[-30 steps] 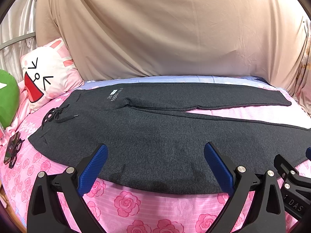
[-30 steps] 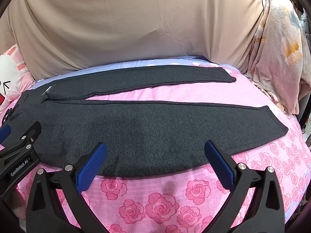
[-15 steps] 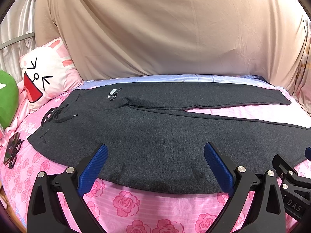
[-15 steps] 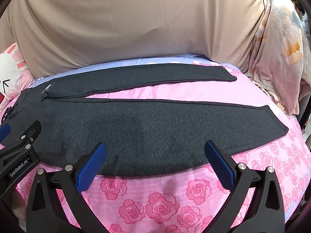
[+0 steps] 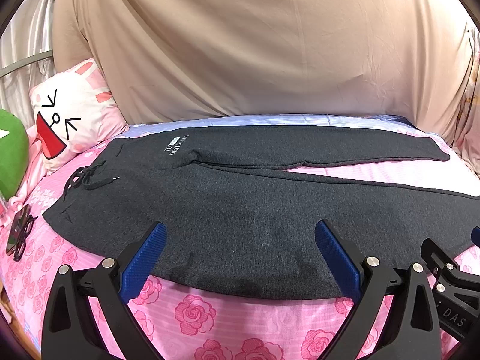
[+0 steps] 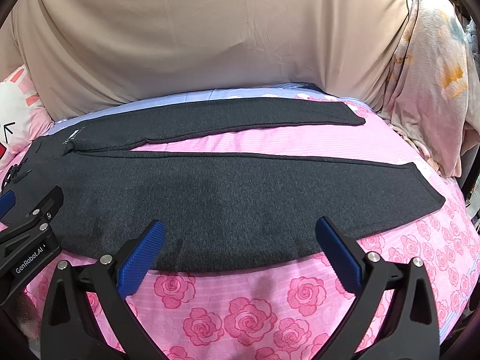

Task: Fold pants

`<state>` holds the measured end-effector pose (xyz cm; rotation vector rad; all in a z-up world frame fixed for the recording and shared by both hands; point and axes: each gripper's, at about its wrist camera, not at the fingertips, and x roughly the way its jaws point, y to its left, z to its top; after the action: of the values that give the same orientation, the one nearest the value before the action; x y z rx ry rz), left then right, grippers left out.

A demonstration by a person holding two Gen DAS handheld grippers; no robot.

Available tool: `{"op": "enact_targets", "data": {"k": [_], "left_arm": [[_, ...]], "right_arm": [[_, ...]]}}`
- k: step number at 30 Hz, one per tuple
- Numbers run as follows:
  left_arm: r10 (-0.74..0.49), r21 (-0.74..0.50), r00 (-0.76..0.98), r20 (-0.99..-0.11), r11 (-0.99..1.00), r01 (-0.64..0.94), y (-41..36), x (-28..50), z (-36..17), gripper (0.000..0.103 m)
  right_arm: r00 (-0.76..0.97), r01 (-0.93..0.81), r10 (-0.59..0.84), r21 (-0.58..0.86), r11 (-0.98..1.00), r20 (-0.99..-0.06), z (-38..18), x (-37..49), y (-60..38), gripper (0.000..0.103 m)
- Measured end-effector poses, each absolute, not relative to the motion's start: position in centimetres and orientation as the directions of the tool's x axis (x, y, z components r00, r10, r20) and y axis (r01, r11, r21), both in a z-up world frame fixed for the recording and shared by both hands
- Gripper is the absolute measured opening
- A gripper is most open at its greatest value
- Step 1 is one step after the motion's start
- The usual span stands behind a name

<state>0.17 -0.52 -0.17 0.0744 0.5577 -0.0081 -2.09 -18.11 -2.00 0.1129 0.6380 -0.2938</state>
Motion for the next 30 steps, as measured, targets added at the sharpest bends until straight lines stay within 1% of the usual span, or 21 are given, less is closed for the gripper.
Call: {"op": "enact_targets", "data": {"k": [16,18,21,22,23,25,27,29,30], "left_arm": [[0.01,0.064,0.846,-0.533,0.998,0.029,-0.5,0.2,-0.2,0.098],[-0.025,0.036,0.832,-0.554,0.998,0.053,-0.2,0.3,-0.3,0.098],[-0.151,-0.073,0.803,-0.576,0.988,0.134,1.5,0.4,0.3,0.098],[-0.218,-0.137,0.787,-0.577,0.976,0.17,3.1,0.7,0.7,0.098],[-0.222,-0.147,0.785,-0.578,0.975,0.168,3.8,0.9,1.0,0.098],[-0.182,-0.125,0.799,-0.573,0.983,0.134,6.6,2.1,2.4,0.098],[-0.147,-0.104,0.807,-0.572,0.989,0.107,8.5,3.6,3.5,0.098],[-0.088,-0.079,0.813,-0.576,0.996,0.052,11.5,6.4,4.8,0.098],[-0.038,-0.052,0.81,-0.586,0.999,0.008,13.3,8.5,5.4,0.098]], "right_arm": [[0.765,0.292,-0.222,0.019,0.956,-0.604,-2.1,-2.0,-18.0,0.098],[0.766,0.267,-0.177,0.054,0.962,-0.618,-2.2,-2.0,-18.4,0.098],[0.767,0.19,-0.052,0.148,0.971,-0.639,-1.9,-1.7,-20.3,0.098],[0.765,0.191,-0.054,0.147,0.971,-0.642,-1.8,-1.6,-21.5,0.098],[0.763,0.208,-0.078,0.129,0.97,-0.641,-1.5,-1.5,-22.7,0.098],[0.762,0.268,-0.154,0.09,0.959,-0.628,-0.6,-1.1,-26.7,0.098],[0.76,0.326,-0.208,0.084,0.942,-0.616,0.2,-0.4,-31.6,0.098],[0.733,0.384,-0.262,0.064,0.921,-0.628,0.6,1.0,-36.8,0.098],[0.718,0.404,-0.278,0.056,0.913,-0.638,0.7,1.8,-38.9,0.098]]}}
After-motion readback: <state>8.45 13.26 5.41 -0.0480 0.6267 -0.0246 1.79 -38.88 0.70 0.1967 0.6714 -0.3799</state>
